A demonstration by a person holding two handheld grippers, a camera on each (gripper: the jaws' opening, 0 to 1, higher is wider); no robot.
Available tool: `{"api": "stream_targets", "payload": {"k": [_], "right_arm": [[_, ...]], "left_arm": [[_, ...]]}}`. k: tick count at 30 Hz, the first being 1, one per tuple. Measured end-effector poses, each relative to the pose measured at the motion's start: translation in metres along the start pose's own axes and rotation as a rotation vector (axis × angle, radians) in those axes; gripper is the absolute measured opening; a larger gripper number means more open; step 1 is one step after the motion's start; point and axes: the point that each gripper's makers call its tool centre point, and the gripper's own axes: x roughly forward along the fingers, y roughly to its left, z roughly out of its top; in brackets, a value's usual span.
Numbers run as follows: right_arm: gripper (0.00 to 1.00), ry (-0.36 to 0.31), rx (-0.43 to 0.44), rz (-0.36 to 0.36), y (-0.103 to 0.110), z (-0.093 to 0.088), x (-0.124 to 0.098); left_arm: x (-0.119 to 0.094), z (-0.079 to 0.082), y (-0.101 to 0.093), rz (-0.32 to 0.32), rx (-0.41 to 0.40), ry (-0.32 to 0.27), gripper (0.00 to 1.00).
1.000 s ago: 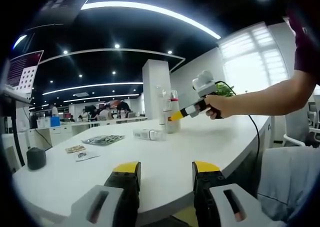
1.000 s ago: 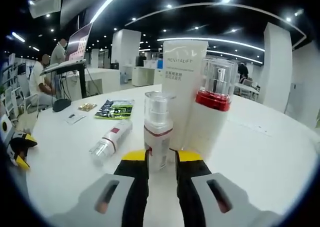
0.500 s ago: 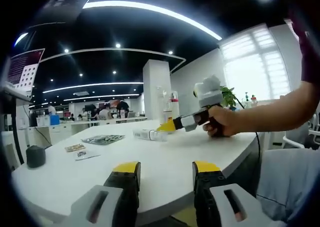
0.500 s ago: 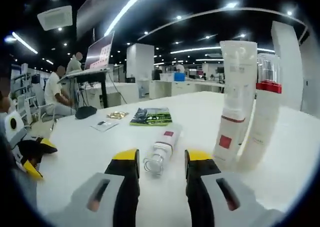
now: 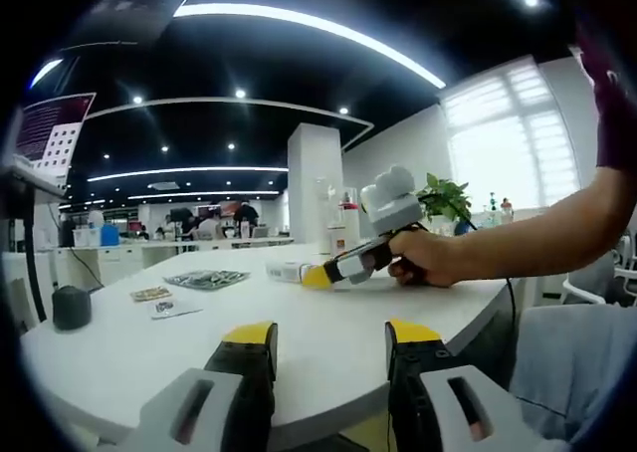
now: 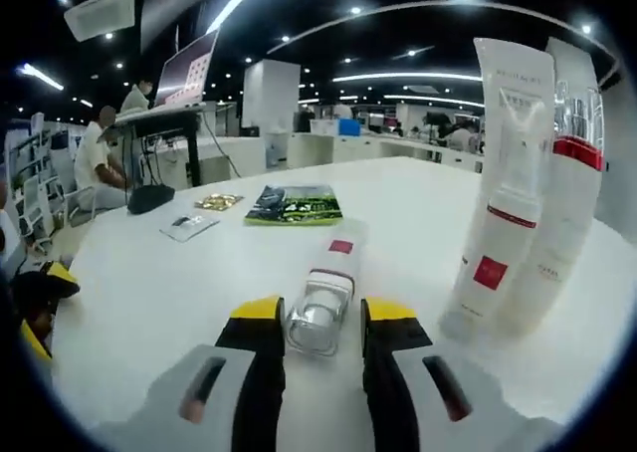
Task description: Arrange the skincare products in the storage area until every visible bottle or jar stands upright without overlapping.
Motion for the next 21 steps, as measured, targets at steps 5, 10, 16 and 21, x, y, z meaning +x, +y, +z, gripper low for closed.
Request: {"api": "stream_targets", "payload": {"k": [5, 10, 16, 21], "right_arm": [[0.19, 0.001, 0.047, -0.020, -0.008, 0.000, -0.001], [0.18, -0.105, 0.048, -0.030, -0.003, 0.017, -0.020], [0.18, -0.159, 0.091, 0.100, 0.027, 0.023, -0.043], [0.18, -0.295, 0.169, 0.243, 0.057, 0.036, -0.093]], "left_arm": [[0.000, 0.003, 0.000, 0.000, -0.013, -0.013, 0.45], [-0.002, 0.004, 0.001, 0.000, -0.021, -0.019, 0.45], [-0.008, 0.009, 0.007, 0.016, -0.066, -0.048, 0.44], [-0.009, 0.009, 0.011, 0.021, -0.095, -0.053, 0.44]]}}
